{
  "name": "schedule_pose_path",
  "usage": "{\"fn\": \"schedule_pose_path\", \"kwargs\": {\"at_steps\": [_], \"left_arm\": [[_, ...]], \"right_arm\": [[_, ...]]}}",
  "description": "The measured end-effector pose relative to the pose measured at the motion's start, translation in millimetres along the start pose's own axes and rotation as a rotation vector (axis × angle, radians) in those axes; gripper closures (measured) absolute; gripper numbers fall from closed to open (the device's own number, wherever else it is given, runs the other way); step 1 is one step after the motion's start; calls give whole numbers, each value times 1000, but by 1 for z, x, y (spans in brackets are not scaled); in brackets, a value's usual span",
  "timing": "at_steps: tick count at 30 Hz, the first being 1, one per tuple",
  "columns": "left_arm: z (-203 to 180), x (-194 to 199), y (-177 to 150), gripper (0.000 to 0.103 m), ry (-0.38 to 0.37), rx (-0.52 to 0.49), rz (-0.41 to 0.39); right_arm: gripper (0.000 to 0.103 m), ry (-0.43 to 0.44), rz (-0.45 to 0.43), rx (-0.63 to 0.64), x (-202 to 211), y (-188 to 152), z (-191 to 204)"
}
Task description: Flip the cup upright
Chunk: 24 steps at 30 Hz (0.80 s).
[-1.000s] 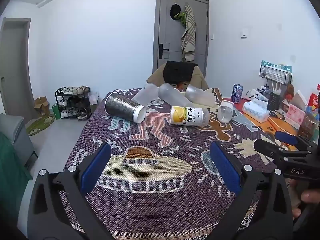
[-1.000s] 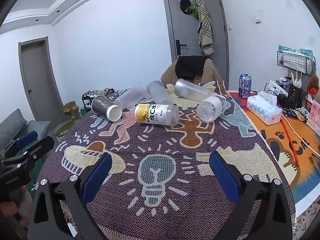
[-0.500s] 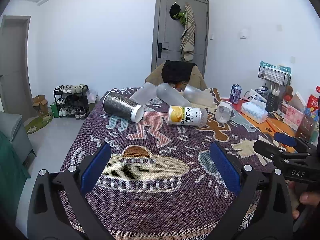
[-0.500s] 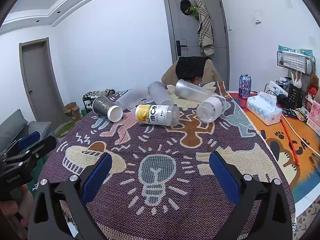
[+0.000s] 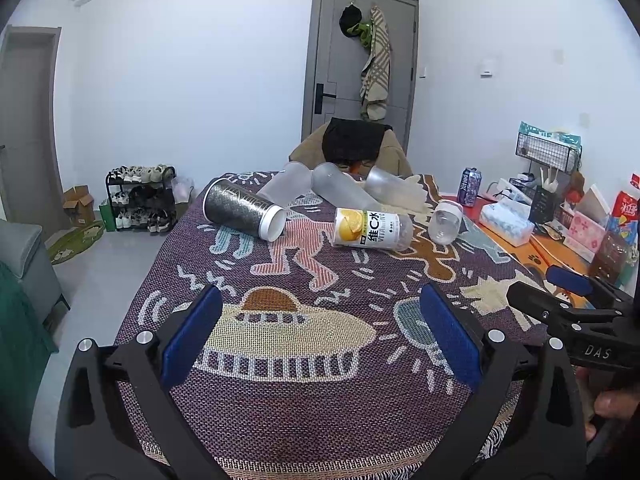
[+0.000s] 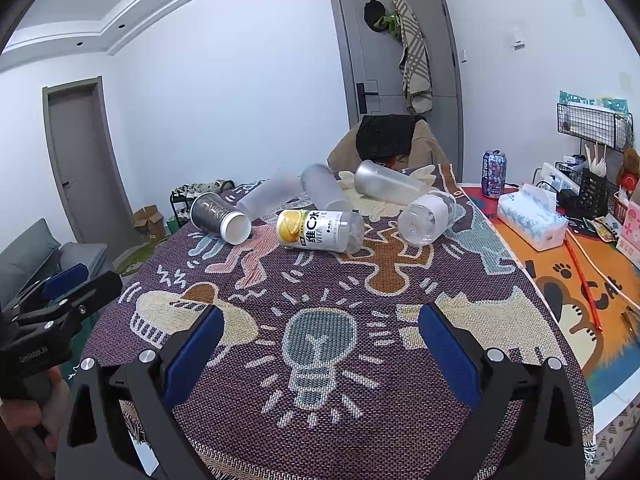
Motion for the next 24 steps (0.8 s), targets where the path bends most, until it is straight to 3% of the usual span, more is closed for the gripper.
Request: {"fn": "schedule_pose_path", "kwargs": {"at_steps": [24], "left_arm": [[-2,2,0,5,-5,-3,0]], "right_arm": [[7,4,-4,-21,3,-1,-3]]}}
Point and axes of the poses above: each gripper's, at about its wrist camera, not at the fingertips, and x roughly against the way its jaws point, z to its left, y to its top, the point moved 1 cm from there along -x, roughly the way its jaws point, and after that the axes turned 9 degrees about x, right-handed, at the moved point
